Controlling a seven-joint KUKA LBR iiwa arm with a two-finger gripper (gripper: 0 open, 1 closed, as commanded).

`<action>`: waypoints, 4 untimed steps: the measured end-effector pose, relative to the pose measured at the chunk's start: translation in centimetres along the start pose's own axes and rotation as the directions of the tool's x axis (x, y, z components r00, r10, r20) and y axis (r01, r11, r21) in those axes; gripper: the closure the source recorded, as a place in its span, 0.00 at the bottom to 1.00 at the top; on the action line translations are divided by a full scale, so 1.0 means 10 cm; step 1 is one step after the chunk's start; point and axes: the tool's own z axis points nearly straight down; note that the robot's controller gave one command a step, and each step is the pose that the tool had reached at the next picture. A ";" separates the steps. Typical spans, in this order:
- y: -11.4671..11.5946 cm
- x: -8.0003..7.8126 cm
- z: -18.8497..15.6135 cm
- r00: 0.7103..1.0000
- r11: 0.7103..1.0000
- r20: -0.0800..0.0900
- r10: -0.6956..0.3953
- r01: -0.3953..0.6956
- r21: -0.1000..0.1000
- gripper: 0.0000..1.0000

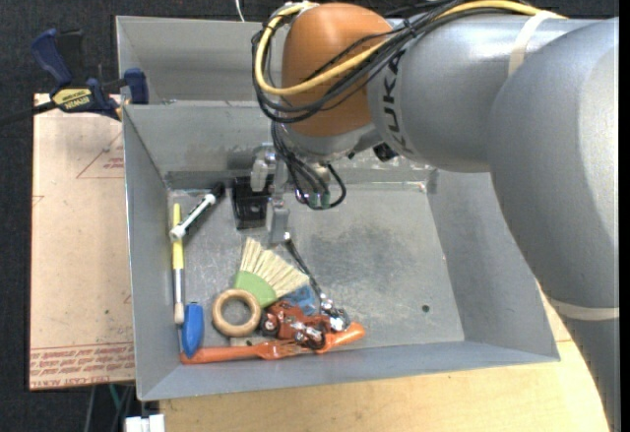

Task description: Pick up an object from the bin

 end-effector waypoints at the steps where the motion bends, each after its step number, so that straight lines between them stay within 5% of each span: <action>1: -0.01 -0.02 -0.05 1.000 1.000 0.007 0.003 -0.003 -0.001 0.00; 2: -0.10 0.29 0.42 0.974 0.974 0.014 -0.227 0.227 0.000 0.00; 3: -0.17 0.53 0.58 0.922 0.922 0.004 -0.387 0.387 0.000 0.00; 4: -0.07 0.87 0.57 0.904 0.904 0.003 -0.428 0.428 0.000 0.00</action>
Offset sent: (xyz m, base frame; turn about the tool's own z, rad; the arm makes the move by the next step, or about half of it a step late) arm -0.0595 -0.0201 -0.0869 -0.4287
